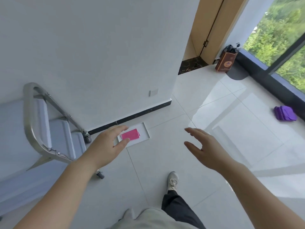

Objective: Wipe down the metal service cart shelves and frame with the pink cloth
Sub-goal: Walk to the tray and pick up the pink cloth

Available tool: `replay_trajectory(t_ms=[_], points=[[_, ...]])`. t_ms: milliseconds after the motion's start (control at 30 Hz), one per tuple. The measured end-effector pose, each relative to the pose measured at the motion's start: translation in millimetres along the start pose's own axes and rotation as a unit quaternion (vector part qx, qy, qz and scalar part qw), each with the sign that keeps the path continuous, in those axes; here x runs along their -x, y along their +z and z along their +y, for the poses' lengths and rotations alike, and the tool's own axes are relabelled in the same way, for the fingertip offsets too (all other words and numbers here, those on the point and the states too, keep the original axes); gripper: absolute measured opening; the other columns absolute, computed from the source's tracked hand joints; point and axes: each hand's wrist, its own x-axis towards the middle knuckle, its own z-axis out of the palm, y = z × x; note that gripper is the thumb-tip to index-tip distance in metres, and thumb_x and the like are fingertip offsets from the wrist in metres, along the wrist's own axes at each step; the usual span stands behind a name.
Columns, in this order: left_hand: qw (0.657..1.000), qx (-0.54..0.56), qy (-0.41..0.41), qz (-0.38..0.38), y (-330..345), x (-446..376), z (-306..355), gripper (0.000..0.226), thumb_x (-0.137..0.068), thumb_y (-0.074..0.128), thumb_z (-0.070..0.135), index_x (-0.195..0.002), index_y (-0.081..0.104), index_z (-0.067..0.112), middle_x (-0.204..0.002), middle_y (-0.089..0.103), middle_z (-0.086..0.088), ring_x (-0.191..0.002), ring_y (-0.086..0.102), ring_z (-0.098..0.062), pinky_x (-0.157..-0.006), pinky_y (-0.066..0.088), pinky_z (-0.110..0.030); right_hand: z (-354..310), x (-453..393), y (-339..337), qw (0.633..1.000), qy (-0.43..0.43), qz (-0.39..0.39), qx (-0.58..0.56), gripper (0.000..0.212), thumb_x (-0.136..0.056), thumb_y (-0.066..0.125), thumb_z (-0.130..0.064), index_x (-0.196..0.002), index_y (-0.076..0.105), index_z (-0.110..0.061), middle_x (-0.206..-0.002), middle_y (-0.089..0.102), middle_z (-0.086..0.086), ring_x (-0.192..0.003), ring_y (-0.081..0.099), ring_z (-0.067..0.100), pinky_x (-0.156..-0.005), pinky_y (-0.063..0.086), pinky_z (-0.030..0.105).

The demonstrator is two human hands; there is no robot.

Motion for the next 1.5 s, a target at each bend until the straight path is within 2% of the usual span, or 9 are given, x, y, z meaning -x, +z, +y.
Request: replay_trajectory(t_ms=[167, 333, 500, 600, 733, 900, 967, 1133, 1500], points=[[0.998, -0.006, -0.052, 0.028, 22, -61, 22, 0.041, -0.089, 0.056, 0.033, -0.128, 0.049, 0.027, -0.124, 0.048, 0.020, -0.115, 0.041, 0.005, -0.097, 0.038, -0.023, 33, -99, -33, 0.996, -0.056, -0.062, 0.012, 0.047, -0.088, 0.054, -0.042, -0.133, 0.044, -0.034, -0.129, 0.046, -0.020, -0.101, 0.050, -0.003, -0.072, 0.040, 0.013], [0.990, 0.015, -0.117, 0.079, 31, -92, 32, 0.041, -0.089, 0.056, 0.032, -0.129, 0.049, 0.028, -0.123, 0.045, 0.023, -0.109, 0.043, 0.009, -0.094, 0.034, -0.018, 37, -182, -49, 0.983, -0.125, -0.129, 0.038, 0.047, -0.089, 0.054, -0.039, -0.134, 0.044, -0.029, -0.133, 0.049, -0.012, -0.090, 0.063, 0.022, -0.077, 0.051, 0.031], [0.976, 0.024, -0.193, 0.102, 27, -92, 16, 0.039, -0.089, 0.054, 0.037, -0.128, 0.046, 0.036, -0.118, 0.042, 0.031, -0.067, 0.055, 0.005, -0.079, 0.044, -0.020, 19, -248, -29, 0.963, -0.180, -0.190, 0.057, 0.048, -0.090, 0.053, -0.039, -0.135, 0.043, -0.028, -0.135, 0.048, -0.011, -0.091, 0.061, 0.018, -0.079, 0.050, 0.029], [0.966, 0.032, -0.219, 0.131, 18, -99, -8, 0.039, -0.088, 0.054, 0.038, -0.127, 0.047, 0.035, -0.121, 0.044, 0.028, -0.083, 0.057, 0.002, -0.083, 0.040, -0.012, 4, -285, -6, 0.948, -0.208, -0.229, 0.075, 0.047, -0.091, 0.052, -0.037, -0.136, 0.043, -0.027, -0.136, 0.048, -0.009, -0.097, 0.057, 0.013, -0.080, 0.043, 0.023], [0.963, 0.029, -0.214, 0.159, -4, -127, -46, 0.039, -0.088, 0.055, 0.036, -0.126, 0.049, 0.034, -0.120, 0.046, 0.027, -0.103, 0.036, 0.029, -0.077, 0.030, 0.006, -21, -331, 19, 0.934, -0.231, -0.257, 0.094, 0.042, -0.092, 0.053, -0.034, -0.133, 0.045, -0.026, -0.132, 0.051, -0.008, -0.096, 0.053, 0.009, -0.081, 0.039, 0.021], [0.960, 0.060, -0.224, 0.159, -33, -175, -92, 0.039, -0.090, 0.053, 0.034, -0.129, 0.046, 0.034, -0.126, 0.046, 0.024, -0.114, 0.040, 0.011, -0.090, 0.042, -0.021, -47, -385, 46, 0.921, -0.235, -0.284, 0.123, 0.043, -0.092, 0.053, -0.035, -0.133, 0.044, -0.027, -0.133, 0.050, -0.009, -0.088, 0.050, 0.005, -0.084, 0.037, 0.020], [0.961, 0.069, -0.223, 0.145, -39, -194, -111, 0.039, -0.091, 0.053, 0.032, -0.129, 0.046, 0.032, -0.129, 0.046, 0.023, -0.118, 0.041, 0.006, -0.096, 0.042, -0.027, -52, -406, 61, 0.913, -0.238, -0.302, 0.134, 0.044, -0.092, 0.052, -0.034, -0.134, 0.044, -0.026, -0.135, 0.049, -0.008, -0.100, 0.053, 0.009, -0.090, 0.041, 0.025], [0.959, 0.043, -0.249, 0.128, -34, -231, -156, 0.038, -0.091, 0.051, 0.027, -0.129, 0.048, 0.025, -0.135, 0.047, 0.012, -0.120, 0.043, -0.003, -0.098, 0.032, -0.020, -48, -451, 105, 0.883, -0.236, -0.370, 0.170, 0.045, -0.092, 0.053, -0.033, -0.135, 0.043, -0.026, -0.137, 0.046, -0.009, -0.094, 0.056, 0.012, -0.086, 0.036, 0.020], [0.926, -0.011, -0.347, 0.150, 109, -301, -315, 0.037, -0.091, 0.047, 0.021, -0.128, 0.047, 0.018, -0.135, 0.049, 0.001, -0.120, 0.048, -0.019, -0.094, 0.040, -0.031, 71, -546, 299, 0.742, -0.302, -0.520, 0.297, 0.051, -0.094, 0.045, -0.032, -0.142, 0.028, -0.027, -0.153, 0.019, 0.000, -0.134, 0.033, 0.022, -0.103, 0.035, 0.034]])
